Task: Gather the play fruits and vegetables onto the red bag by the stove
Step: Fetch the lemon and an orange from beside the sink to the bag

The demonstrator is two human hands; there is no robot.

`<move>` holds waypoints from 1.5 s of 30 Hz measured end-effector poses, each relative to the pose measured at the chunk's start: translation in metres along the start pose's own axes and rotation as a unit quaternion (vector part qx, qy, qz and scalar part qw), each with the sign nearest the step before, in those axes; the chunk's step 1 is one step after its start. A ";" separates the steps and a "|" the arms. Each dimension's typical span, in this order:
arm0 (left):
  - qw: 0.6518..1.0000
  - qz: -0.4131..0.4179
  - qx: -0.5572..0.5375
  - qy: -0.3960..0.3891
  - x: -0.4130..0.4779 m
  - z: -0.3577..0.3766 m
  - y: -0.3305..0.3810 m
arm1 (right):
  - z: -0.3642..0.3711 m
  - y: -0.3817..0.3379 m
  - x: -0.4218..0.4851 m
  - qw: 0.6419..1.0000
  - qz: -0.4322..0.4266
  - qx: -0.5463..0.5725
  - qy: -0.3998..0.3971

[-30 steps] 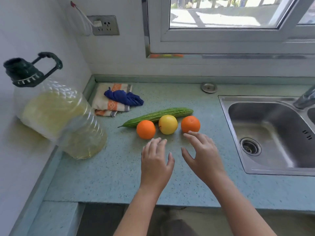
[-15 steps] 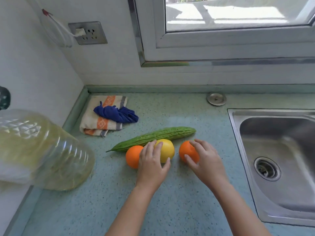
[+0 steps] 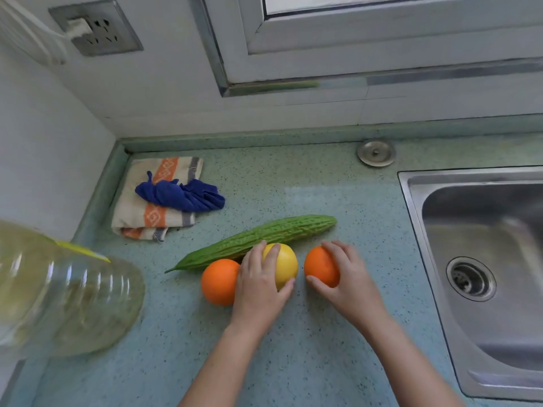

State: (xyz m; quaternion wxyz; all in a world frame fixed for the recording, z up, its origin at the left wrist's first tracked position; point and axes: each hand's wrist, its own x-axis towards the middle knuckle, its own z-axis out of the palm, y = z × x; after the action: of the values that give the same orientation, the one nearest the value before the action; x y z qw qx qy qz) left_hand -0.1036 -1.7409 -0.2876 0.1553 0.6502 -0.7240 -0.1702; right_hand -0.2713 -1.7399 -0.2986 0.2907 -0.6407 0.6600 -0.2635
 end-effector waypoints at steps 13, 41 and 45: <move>1.000 0.009 0.028 0.008 0.002 0.009 -0.002 | 0.007 -0.002 0.002 1.000 0.004 0.031 -0.001; 0.944 -0.034 -0.298 0.137 -0.151 -0.102 -0.011 | -0.021 -0.120 -0.117 0.992 -0.099 0.042 0.067; 0.945 -0.040 -0.283 0.158 -0.185 -0.102 -0.026 | -0.010 -0.130 -0.143 0.992 -0.108 0.037 0.049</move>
State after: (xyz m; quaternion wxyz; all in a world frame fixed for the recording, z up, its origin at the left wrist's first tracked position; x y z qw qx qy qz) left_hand -0.0158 -1.5636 -0.2086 0.4381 0.6265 -0.5855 -0.2697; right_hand -0.1869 -1.6021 -0.1916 0.2515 -0.6834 0.5903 -0.3481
